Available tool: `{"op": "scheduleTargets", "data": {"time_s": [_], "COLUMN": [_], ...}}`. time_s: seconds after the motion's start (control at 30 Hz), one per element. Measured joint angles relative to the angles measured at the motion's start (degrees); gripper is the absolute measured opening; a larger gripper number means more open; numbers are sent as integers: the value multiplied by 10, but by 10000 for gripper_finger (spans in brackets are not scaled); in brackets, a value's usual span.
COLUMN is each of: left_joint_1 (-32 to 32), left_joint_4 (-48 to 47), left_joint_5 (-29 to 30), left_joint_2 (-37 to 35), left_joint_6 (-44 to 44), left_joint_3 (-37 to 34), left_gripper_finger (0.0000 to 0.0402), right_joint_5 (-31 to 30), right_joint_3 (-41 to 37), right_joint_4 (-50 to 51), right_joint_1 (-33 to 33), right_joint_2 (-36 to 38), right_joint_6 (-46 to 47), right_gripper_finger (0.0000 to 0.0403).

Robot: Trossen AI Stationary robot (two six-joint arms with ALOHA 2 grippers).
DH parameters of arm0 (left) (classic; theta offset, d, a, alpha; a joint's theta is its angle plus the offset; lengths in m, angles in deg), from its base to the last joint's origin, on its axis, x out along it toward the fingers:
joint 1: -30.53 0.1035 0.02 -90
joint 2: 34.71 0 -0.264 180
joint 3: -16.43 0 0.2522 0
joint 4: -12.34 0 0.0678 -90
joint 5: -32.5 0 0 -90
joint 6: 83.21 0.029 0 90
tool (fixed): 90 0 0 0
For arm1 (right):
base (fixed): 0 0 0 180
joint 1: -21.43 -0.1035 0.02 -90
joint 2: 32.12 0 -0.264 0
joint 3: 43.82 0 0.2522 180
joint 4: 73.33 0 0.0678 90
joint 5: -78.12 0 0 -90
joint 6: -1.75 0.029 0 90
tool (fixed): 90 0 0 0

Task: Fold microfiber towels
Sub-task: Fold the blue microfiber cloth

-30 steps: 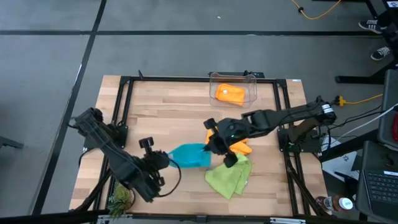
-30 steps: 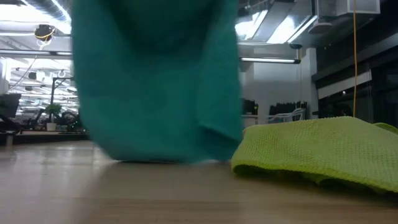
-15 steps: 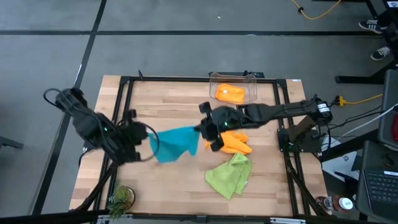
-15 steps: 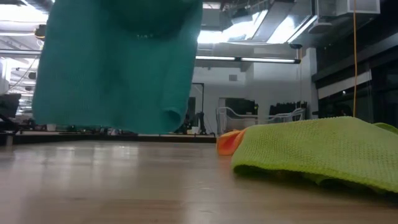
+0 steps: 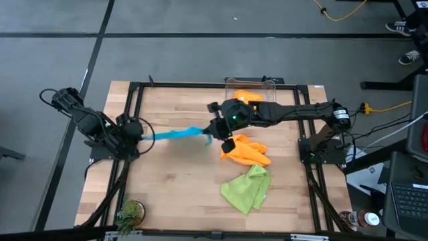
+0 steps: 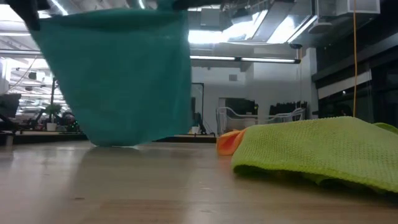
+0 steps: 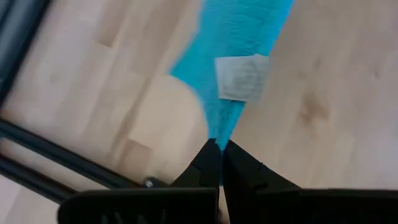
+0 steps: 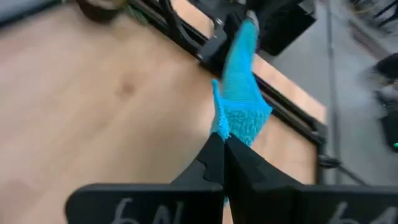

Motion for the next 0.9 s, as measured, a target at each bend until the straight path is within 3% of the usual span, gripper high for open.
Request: {"op": "scheduleTargets", "data": {"time_s": [0.2,0.33,0.47,0.63,0.77,0.9], "left_joint_1": [28,66,121,209,263,278], "left_joint_4": [-1,-1,-1,0,-1,-2], "left_joint_5": [-10,38,96,117,84,32], "left_joint_2": [6,3,3,-5,-19,-25], "left_joint_6": [62,150,258,333,321,263], "left_joint_3": [56,112,166,187,141,47], "left_gripper_finger": [0,0,0,0,0,0], "right_joint_5": [-122,-154,-153,-116,-40,-18], "right_joint_3": [0,0,0,0,0,0], "right_joint_4": [-82,-110,-118,-117,-83,-14], "right_joint_1": [-4,-2,23,71,87,65], "right_joint_2": [-24,-21,-21,-24,-24,-48], "right_joint_6": [-108,-166,-184,-169,-101,-53], "right_gripper_finger": [0,0,0,0,0,0]}}
